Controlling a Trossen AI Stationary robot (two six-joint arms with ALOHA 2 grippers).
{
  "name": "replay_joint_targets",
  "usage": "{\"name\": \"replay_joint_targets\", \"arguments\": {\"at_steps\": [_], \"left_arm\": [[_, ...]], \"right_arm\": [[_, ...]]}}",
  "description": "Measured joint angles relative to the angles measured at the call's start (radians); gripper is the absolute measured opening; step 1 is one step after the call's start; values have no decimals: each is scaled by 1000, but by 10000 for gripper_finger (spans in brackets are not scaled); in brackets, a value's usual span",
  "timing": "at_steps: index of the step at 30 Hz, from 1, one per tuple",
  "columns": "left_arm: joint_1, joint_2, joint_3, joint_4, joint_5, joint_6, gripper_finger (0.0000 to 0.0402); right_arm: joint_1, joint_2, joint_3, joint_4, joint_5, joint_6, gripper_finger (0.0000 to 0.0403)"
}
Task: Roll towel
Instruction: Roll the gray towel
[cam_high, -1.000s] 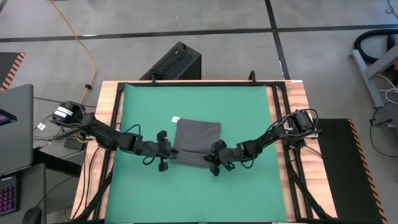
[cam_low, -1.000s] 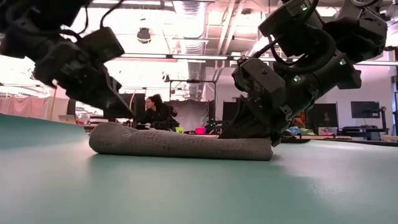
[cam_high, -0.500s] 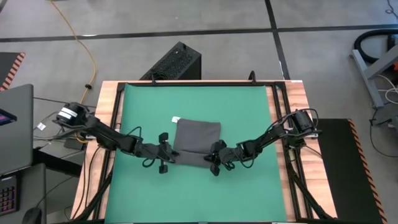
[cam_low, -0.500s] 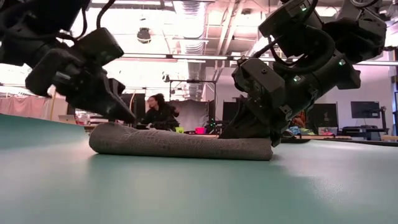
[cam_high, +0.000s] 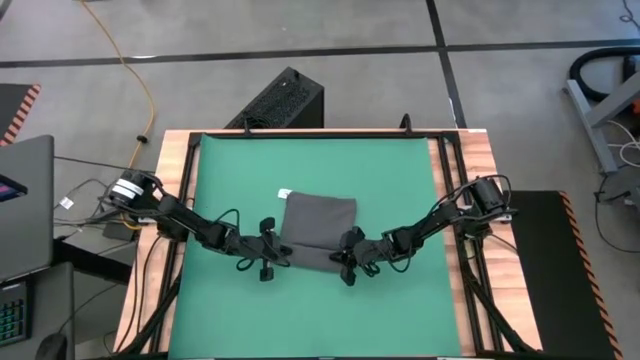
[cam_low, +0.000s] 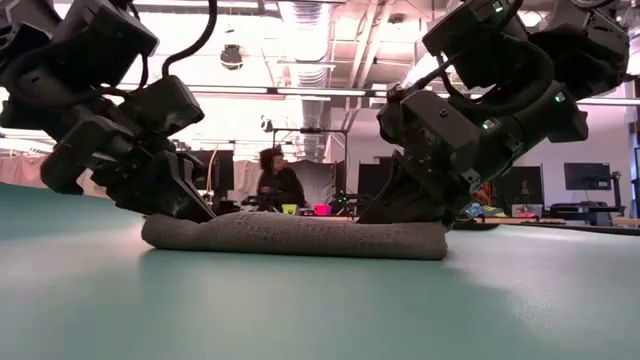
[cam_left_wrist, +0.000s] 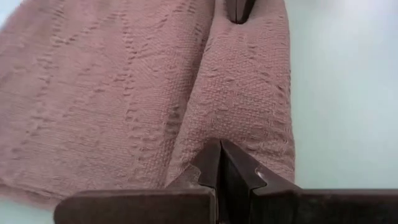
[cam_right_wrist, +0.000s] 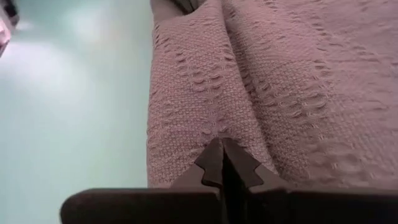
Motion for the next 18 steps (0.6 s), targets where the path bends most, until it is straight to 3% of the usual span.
{"name": "replay_joint_targets", "arguments": {"at_steps": [7,11,15,18], "left_arm": [[0,0,0,-21,40,-3,0],[0,1,0,-25,41,-3,0],[0,2,-1,-19,44,-6,0],[-1,2,-3,-12,43,-26,0]], "right_arm": [[1,-180,-4,-74,-16,-107,43],[3,-280,-2,-93,-155,-208,65],[61,-349,13,-141,-179,-344,124],[116,-356,44,-249,-118,-457,193]]}}
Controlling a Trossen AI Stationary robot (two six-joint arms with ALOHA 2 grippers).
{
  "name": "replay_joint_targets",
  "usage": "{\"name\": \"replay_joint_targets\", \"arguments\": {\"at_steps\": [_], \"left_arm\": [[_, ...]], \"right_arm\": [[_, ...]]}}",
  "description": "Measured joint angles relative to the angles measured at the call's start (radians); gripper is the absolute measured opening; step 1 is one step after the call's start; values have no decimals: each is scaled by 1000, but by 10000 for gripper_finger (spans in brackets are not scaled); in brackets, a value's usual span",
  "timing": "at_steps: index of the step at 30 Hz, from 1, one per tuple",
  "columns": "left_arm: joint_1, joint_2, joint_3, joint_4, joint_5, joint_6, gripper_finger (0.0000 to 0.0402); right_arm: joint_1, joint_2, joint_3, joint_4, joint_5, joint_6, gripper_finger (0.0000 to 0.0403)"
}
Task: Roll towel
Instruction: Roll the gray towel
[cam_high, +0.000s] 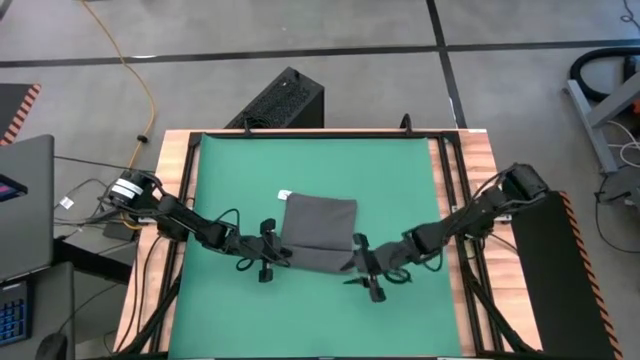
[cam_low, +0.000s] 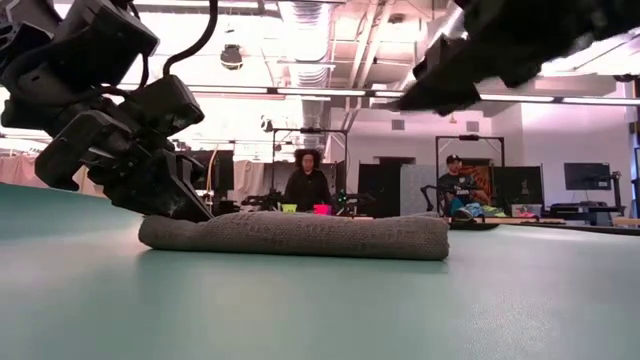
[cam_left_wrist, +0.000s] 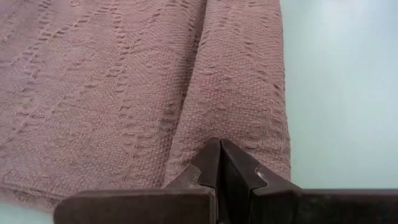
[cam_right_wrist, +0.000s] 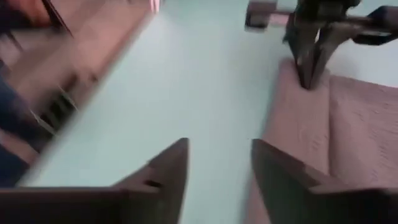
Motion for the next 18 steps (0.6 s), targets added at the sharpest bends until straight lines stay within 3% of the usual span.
{"name": "replay_joint_targets", "arguments": {"at_steps": [3,6,11,18], "left_arm": [[0,1,-1,11,-4,5,0],[-1,1,-1,19,-4,48,0],[-1,1,-1,20,-9,107,0],[-3,2,-1,19,-23,116,0]], "right_arm": [[49,39,37,-88,138,-103,259],[75,105,62,-92,298,-171,298],[67,246,109,-91,340,-196,309],[70,390,145,-178,439,-10,303]]}}
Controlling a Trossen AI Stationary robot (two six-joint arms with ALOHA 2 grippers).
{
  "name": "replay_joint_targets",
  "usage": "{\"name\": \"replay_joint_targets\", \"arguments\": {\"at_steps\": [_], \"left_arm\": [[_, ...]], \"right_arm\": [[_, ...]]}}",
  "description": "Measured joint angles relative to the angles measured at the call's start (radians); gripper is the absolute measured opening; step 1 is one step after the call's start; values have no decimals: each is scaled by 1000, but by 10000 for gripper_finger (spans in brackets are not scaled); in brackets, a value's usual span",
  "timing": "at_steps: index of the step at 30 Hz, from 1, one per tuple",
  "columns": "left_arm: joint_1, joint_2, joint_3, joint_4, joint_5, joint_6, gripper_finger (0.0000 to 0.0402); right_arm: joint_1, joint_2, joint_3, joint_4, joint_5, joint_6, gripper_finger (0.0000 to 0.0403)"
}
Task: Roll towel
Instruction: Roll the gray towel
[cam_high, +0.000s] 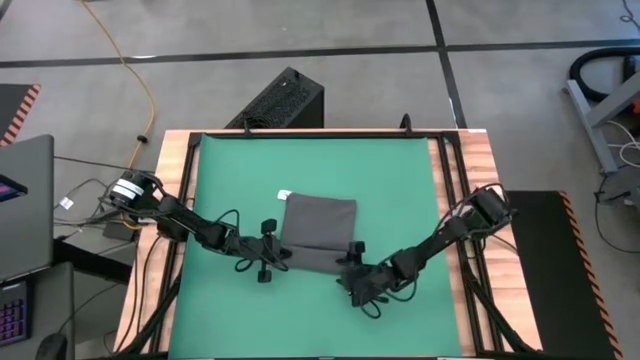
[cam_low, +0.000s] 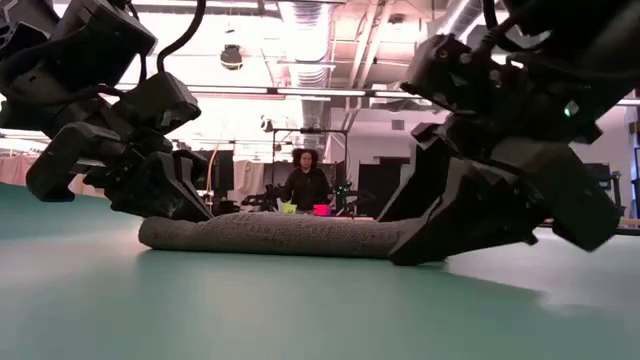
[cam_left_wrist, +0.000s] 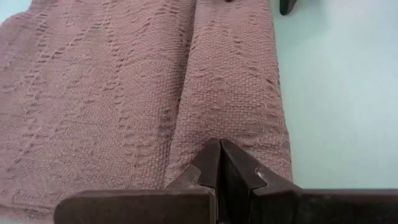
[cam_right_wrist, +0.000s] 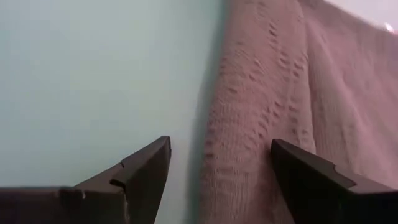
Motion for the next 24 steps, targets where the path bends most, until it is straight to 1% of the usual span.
{"name": "replay_joint_targets", "arguments": {"at_steps": [3,5,7,13,15,19,24], "left_arm": [[0,0,0,-2,-4,23,0],[0,0,1,-6,-4,44,0],[0,0,1,-9,-4,65,0],[0,0,1,-24,-4,129,0],[0,0,2,-25,-4,131,0],[0,0,2,-27,-4,129,0],[0,0,1,-28,-4,130,0]], "right_arm": [[-1,23,5,-91,8,114,302],[3,30,5,-133,22,152,302],[12,32,4,-137,49,176,302],[16,37,-2,-133,127,183,302],[11,38,-4,-127,131,208,298],[6,38,-4,-138,136,267,271],[-1,39,-5,-146,143,284,214]]}}
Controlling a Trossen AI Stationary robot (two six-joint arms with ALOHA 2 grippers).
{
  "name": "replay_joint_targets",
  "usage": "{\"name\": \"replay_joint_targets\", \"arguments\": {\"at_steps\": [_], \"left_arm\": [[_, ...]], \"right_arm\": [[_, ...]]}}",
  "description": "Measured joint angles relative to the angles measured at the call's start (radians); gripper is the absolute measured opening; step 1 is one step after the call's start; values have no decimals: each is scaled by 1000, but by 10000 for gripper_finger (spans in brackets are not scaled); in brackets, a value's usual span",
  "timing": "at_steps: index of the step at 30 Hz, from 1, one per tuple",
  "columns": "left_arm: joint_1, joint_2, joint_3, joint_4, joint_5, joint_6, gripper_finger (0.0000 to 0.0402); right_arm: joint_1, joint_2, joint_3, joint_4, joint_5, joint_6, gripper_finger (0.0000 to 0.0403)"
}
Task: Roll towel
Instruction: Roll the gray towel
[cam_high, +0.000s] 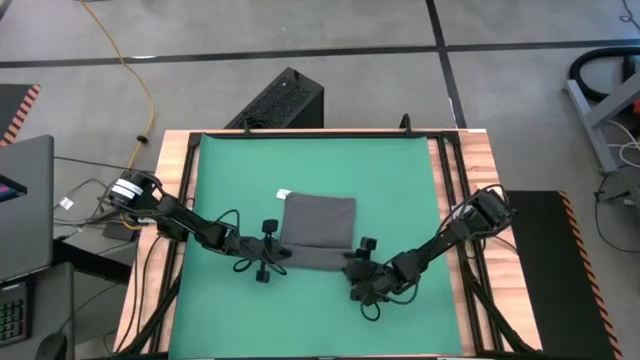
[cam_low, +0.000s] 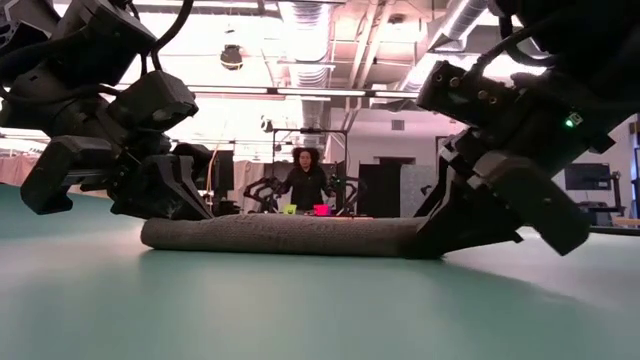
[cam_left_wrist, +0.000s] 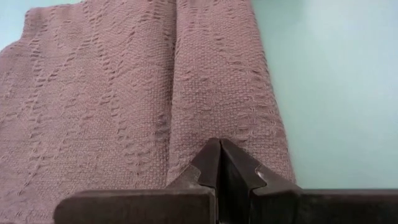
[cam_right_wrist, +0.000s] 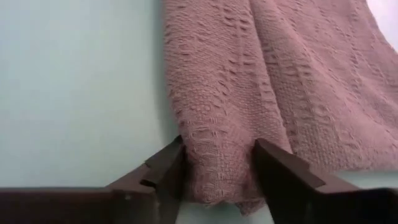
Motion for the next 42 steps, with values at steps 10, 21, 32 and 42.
{"name": "replay_joint_targets", "arguments": {"at_steps": [10,21,32,42], "left_arm": [[1,0,-1,10,6,-28,0],[1,1,-2,68,123,-198,0],[1,0,0,74,290,-410,0],[1,1,0,102,408,-582,0]], "right_arm": [[-9,1,4,-24,3,90,33],[-11,-129,64,-100,-329,182,31],[-80,-225,65,-137,-606,412,31],[-131,-231,66,-169,-692,603,31]]}}
